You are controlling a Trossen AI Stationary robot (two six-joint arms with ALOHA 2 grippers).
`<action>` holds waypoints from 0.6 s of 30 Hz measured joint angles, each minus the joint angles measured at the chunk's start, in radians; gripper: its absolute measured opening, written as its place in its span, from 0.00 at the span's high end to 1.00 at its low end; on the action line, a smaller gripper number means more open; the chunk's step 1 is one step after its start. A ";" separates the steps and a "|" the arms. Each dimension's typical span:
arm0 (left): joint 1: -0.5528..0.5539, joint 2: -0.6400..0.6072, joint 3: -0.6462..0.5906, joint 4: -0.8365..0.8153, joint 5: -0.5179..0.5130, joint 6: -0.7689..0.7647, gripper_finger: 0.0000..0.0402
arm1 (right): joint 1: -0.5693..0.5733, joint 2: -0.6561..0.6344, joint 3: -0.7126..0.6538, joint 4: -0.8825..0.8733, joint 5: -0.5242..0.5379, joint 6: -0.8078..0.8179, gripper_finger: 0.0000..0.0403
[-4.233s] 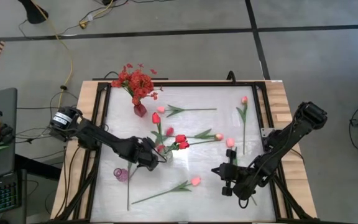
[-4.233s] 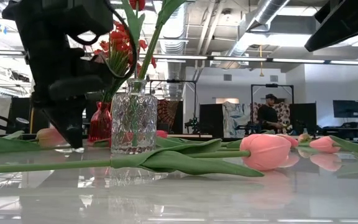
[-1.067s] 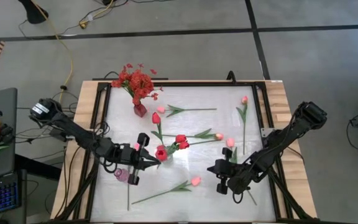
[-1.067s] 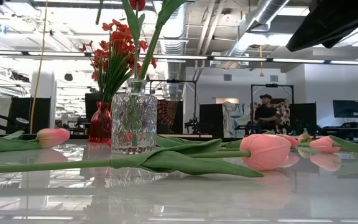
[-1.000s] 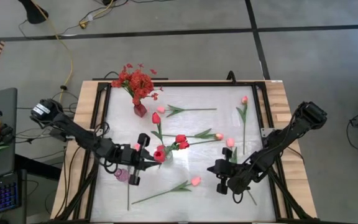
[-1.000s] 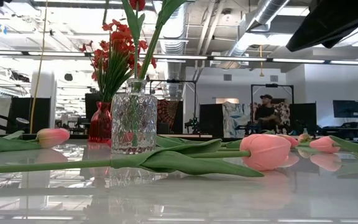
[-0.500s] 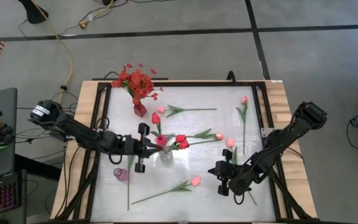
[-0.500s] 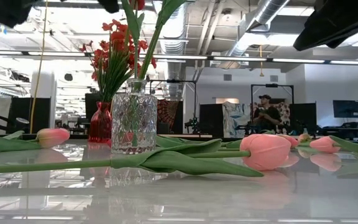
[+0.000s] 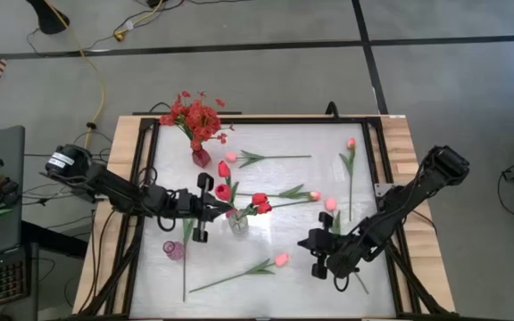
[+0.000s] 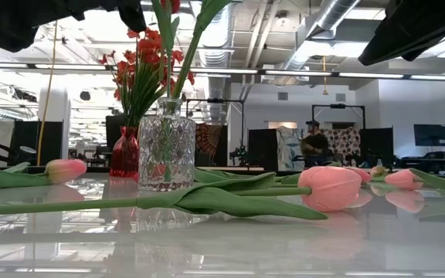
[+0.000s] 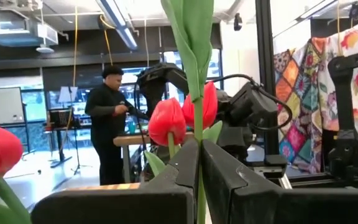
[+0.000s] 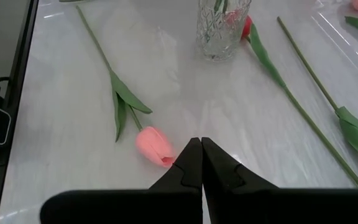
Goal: Sort flowers into vase by color
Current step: Put the red flower into the transparent vase
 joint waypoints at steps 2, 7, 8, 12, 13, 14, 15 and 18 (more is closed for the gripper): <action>0.006 0.026 0.000 0.015 0.001 -0.003 1.00 | 0.000 0.000 0.000 0.000 0.000 0.003 0.93; 0.023 0.102 0.000 0.105 0.019 -0.014 1.00 | 0.000 0.000 0.000 0.001 0.000 0.005 0.93; 0.026 0.114 0.000 0.121 0.019 -0.014 1.00 | 0.000 0.000 0.000 0.001 0.000 0.007 0.93; 0.038 0.124 0.000 0.140 0.025 -0.018 1.00 | 0.000 0.000 0.000 0.001 -0.001 0.008 0.93; 0.039 0.124 0.000 0.139 0.025 -0.020 1.00 | 0.000 0.000 0.000 0.001 -0.001 0.013 0.93; 0.039 0.124 0.000 0.138 0.025 -0.021 1.00 | 0.000 0.000 0.000 0.001 -0.001 0.015 0.93; 0.039 0.124 0.000 0.138 0.025 -0.021 1.00 | 0.002 0.000 0.000 0.000 -0.001 0.016 0.93; 0.039 0.124 0.000 0.135 0.025 -0.025 1.00 | 0.003 0.000 0.000 0.000 -0.001 0.015 0.93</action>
